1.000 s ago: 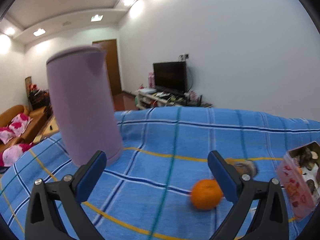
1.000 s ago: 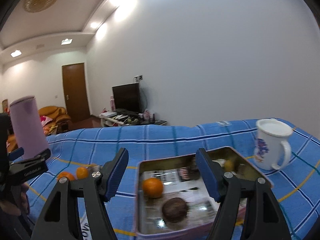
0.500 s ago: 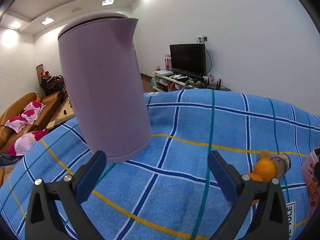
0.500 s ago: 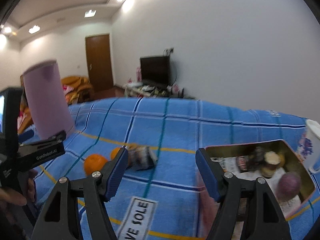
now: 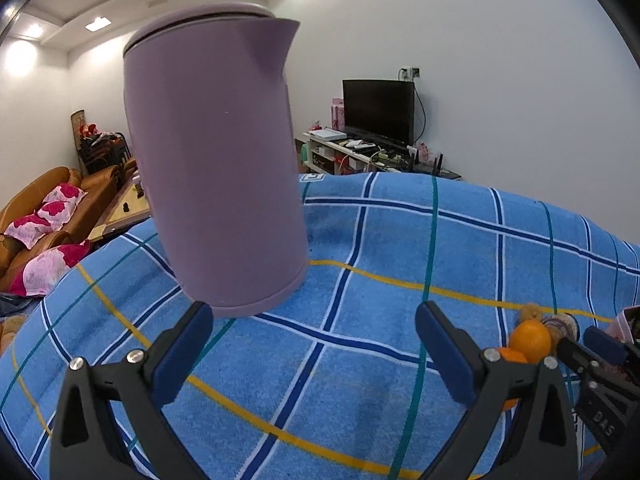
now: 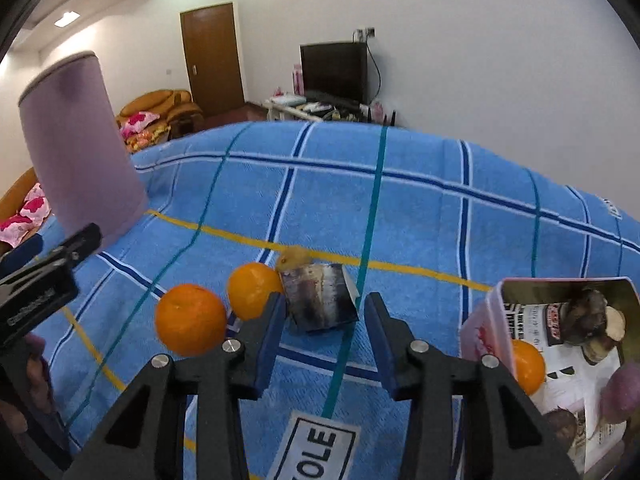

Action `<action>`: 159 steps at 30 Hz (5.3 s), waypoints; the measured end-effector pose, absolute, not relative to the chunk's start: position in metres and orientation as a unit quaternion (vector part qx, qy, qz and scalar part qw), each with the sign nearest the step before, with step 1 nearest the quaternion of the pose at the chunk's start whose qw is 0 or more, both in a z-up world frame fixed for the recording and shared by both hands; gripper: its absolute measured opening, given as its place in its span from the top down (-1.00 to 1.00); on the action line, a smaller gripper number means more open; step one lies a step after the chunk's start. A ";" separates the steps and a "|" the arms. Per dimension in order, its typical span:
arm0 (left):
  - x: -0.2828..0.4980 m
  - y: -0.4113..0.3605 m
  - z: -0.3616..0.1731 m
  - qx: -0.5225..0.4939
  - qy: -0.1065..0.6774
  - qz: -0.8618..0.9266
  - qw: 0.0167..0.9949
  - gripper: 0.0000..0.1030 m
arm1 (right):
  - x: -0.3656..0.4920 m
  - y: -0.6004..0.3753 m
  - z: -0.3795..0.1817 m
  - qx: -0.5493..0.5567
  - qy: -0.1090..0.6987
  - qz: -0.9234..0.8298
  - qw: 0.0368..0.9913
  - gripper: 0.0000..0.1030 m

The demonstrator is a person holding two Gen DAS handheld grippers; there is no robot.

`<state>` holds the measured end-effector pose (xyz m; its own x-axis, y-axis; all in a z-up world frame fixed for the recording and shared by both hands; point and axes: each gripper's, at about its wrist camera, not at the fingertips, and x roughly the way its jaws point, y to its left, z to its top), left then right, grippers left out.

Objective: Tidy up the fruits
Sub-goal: 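Grasp the striped cylindrical piece with the right tool while the left grasps an orange, then carry the striped piece and the orange over the tin with both tools, then lower both items into the tin and open both tools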

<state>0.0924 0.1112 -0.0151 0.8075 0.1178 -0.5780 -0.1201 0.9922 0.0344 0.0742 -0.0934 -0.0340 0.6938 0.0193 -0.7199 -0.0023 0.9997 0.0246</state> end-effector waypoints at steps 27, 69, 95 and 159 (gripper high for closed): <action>0.075 0.050 -0.017 0.090 0.300 -0.151 0.938 -0.97 | 0.005 -0.111 -0.011 0.050 0.314 0.027 0.948 0.19; 0.046 0.051 -0.006 0.033 0.243 -0.042 0.969 0.05 | -0.032 -0.107 0.005 0.015 0.236 0.011 0.972 0.19; 0.017 0.023 -0.009 0.028 0.264 -0.053 0.963 0.05 | -0.061 -0.130 0.008 -0.001 0.242 0.009 0.970 0.19; 0.004 -0.172 0.005 0.069 0.268 -0.205 0.939 0.05 | -0.099 -0.284 0.022 0.024 0.234 -0.085 0.968 0.18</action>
